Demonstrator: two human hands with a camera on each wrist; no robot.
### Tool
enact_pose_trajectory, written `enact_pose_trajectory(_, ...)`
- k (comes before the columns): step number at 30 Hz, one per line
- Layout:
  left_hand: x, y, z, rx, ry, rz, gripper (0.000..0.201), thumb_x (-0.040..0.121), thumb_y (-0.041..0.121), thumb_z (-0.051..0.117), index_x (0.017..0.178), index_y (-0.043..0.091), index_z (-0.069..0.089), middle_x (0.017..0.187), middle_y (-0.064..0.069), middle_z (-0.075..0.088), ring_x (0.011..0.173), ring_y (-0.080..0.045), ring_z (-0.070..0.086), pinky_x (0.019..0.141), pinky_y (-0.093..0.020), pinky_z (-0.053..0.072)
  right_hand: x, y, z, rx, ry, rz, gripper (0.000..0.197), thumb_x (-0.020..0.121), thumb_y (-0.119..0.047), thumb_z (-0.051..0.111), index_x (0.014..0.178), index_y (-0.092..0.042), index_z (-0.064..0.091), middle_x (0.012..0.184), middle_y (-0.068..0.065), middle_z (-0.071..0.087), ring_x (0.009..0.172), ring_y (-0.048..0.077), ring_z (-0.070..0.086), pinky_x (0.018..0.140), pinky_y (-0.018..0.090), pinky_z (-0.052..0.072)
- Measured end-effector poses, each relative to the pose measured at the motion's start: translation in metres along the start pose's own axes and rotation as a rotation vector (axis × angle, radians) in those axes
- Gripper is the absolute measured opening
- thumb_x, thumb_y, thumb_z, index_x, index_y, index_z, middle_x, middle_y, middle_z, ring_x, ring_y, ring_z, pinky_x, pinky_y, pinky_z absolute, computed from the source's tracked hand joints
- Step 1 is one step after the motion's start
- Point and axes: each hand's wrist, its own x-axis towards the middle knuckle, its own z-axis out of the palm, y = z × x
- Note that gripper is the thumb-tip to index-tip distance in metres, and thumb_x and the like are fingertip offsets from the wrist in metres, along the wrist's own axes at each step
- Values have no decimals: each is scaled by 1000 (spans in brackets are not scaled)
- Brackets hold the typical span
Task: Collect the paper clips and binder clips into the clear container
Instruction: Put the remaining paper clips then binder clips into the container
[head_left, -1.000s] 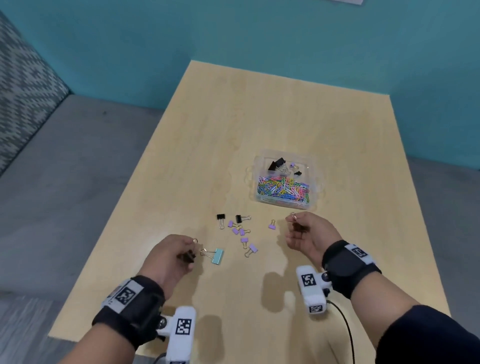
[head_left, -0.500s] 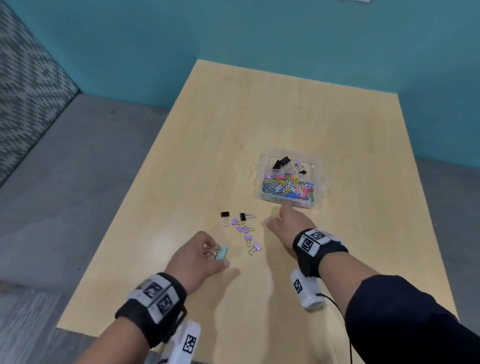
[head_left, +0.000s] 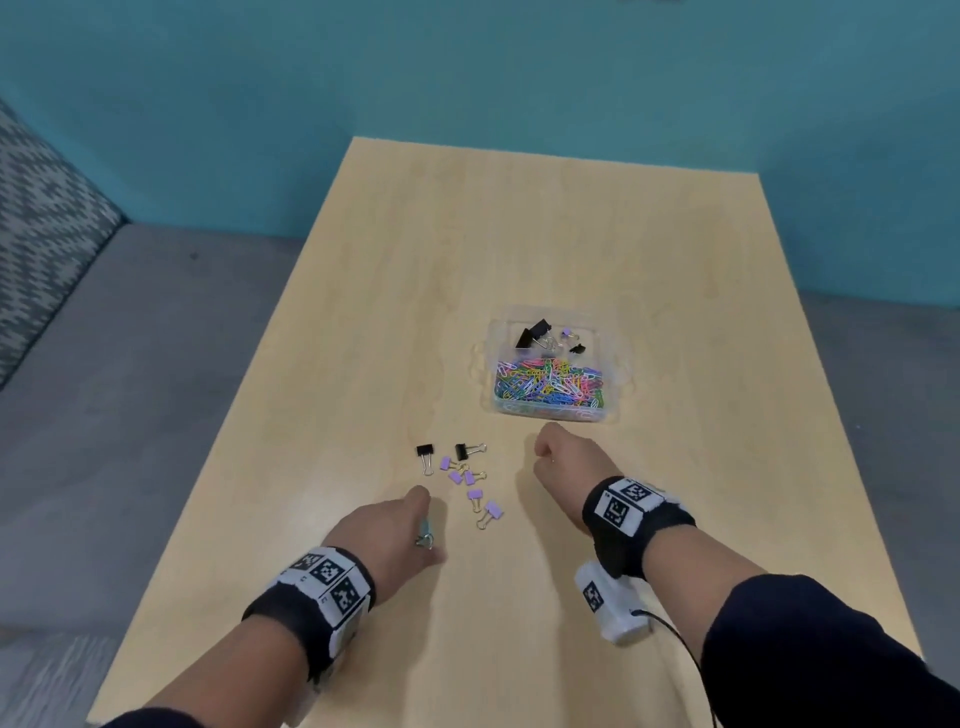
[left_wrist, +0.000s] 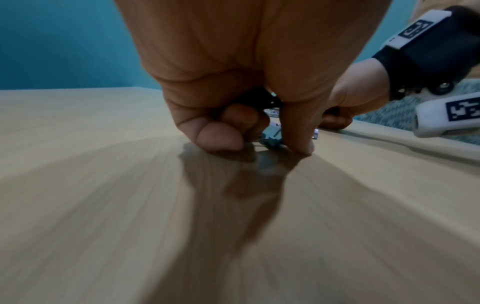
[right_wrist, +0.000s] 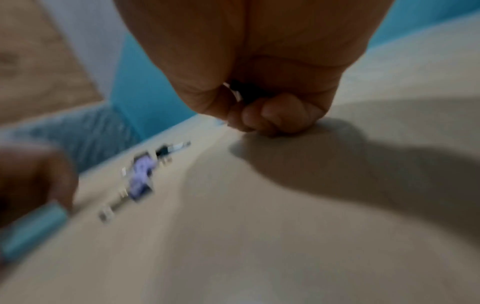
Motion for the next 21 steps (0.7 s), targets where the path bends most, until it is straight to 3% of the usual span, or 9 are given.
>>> enact_pose_trajectory(4,19,16,-24,-135,130,-18,42,74,62,58,82,27,36,66,6,57,60,-13,55,52,-30,41,-12,15,-6,881,29,268,23,83,-2,38,76,-11,58,53,5,48,42,18,40,44,21,30)
enact_pose_trajectory(6,41,32,-50,-142,223,-4,43,72,63,60,82,28,36,63,5,59,57,-15,54,51,-30,40,-23,23,-10,1208,7,377,25,83,5,34,77,-7,55,56,10,48,43,19,42,43,22,35)
enact_pose_trajectory(8,69,52,-80,-109,284,36,41,75,58,63,84,27,37,60,5,57,56,-15,54,49,-30,37,-31,35,-10,1387,-22,403,19,87,4,38,79,-6,52,61,12,49,47,21,44,44,24,40)
enact_pose_trajectory(12,135,93,-130,-46,319,76,43,73,53,67,87,21,41,66,-1,58,61,-23,55,49,-30,35,-47,58,-9,1424,-72,388,12,91,-7,55,81,-9,49,64,9,52,48,18,44,44,25,37)
enact_pose_trajectory(17,193,126,-145,-2,332,58,40,74,44,69,91,17,44,74,-5,59,62,-21,53,49,-29,32,-61,77,-12,1295,-60,377,12,89,2,50,81,-7,53,65,9,53,47,17,44,44,25,35)
enact_pose_trajectory(21,206,126,-140,-107,294,67,51,72,44,73,112,20,50,90,-1,60,77,-20,57,61,-29,39,-55,81,-33,1274,-10,352,15,86,9,48,89,-4,56,72,12,53,51,18,47,45,27,38)
